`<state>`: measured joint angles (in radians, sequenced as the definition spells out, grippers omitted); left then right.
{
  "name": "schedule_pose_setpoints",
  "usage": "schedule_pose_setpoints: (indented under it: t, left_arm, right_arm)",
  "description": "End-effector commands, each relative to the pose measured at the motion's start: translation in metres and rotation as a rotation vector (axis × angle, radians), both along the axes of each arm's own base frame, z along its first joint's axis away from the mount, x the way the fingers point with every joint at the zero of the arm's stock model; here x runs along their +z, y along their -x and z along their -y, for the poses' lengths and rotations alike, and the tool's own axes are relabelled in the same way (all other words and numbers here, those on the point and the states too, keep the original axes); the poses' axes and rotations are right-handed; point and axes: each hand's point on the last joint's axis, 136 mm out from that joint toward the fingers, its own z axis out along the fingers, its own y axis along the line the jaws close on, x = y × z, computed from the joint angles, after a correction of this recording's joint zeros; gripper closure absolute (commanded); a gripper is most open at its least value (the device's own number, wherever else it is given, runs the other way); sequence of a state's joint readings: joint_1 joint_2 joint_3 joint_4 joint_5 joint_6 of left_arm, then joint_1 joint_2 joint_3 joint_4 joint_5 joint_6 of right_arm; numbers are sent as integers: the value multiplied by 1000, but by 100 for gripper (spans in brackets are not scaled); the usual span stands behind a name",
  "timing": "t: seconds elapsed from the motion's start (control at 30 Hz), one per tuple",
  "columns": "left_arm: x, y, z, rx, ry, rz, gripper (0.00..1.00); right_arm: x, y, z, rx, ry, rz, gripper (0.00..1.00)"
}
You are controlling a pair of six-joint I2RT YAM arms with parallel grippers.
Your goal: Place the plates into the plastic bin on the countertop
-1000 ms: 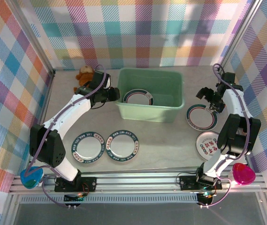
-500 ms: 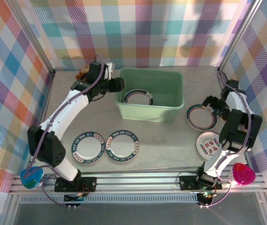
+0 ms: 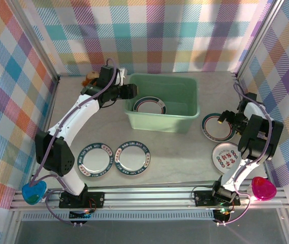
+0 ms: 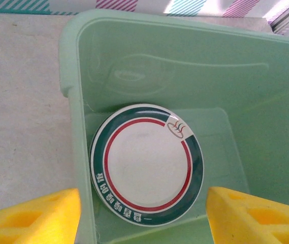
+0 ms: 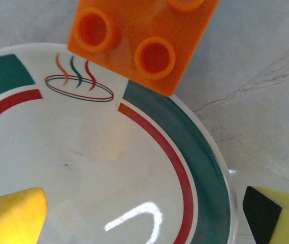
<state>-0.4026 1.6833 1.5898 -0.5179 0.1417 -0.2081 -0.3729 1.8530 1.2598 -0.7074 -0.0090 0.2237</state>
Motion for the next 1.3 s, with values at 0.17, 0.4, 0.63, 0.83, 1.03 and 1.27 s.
schedule_pose_setpoints:
  t: [0.17, 0.4, 0.63, 0.83, 1.03, 1.27]
  left_arm:
    - [10, -10, 3, -13, 16, 32, 34]
    - [11, -14, 6, -19, 19, 35, 33]
    - [14, -14, 7, -32, 19, 37, 33]
    - [15, -9, 6, -42, 11, 36, 33]
    - [16, -7, 6, -50, 16, 38, 33]
    - [13, -3, 4, -54, 16, 37, 33]
  right_arm:
    - [-15, -2, -3, 2, -39, -10, 1]
    - [-20, -7, -16, 0, -110, 35, 0]
    - [-19, -11, -33, 19, -169, 86, 6]
    - [-14, -10, -43, 17, -199, 142, 13]
    - [-11, -8, -53, 38, -207, 159, 21]
    - [-12, -3, -60, 42, -218, 157, 33]
